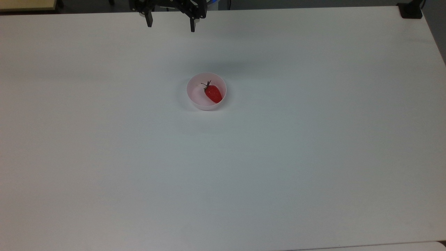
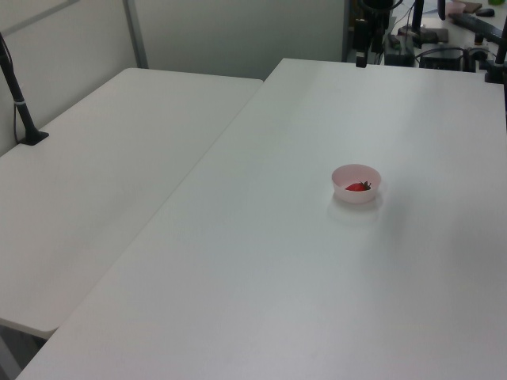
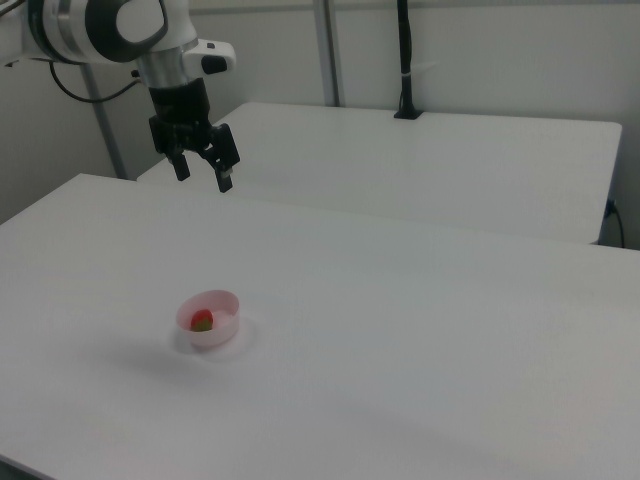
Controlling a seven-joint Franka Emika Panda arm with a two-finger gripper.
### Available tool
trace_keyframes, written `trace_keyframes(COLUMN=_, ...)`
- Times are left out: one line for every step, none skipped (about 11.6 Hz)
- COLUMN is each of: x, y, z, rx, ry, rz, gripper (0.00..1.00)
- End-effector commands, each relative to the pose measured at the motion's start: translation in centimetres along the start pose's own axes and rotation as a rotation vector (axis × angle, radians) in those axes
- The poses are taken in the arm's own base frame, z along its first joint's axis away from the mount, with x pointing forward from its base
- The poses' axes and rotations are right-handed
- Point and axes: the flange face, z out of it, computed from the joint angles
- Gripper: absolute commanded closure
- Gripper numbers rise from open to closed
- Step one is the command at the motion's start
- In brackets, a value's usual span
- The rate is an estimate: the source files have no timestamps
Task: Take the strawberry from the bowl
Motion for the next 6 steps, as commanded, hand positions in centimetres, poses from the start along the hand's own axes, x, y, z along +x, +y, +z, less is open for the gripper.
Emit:
trace_keyframes(x=-0.6, y=0.0, z=0.6, rx=0.006, ry=-0.027, rz=0.011, gripper=0.0)
trace_keyframes(x=-0.4, y=0.1, z=1.3, rx=0.006, ry=-0.036, rz=0.0, gripper=0.0)
trace_keyframes(x=-0.4, y=0.1, z=2.4, rx=0.009, ry=-0.058, rz=-0.035, gripper=0.0)
trace_keyframes(x=-0.5, y=0.2, z=3.9, rx=0.011, ry=-0.087, rz=-0.074, gripper=0.0)
trace_keyframes(x=-0.7, y=0.0, z=5.0, rx=0.011, ry=-0.107, rz=-0.102, gripper=0.0)
trace_keyframes(x=-0.9, y=-0.2, z=6.5, rx=0.011, ry=-0.136, rz=-0.128, gripper=0.02)
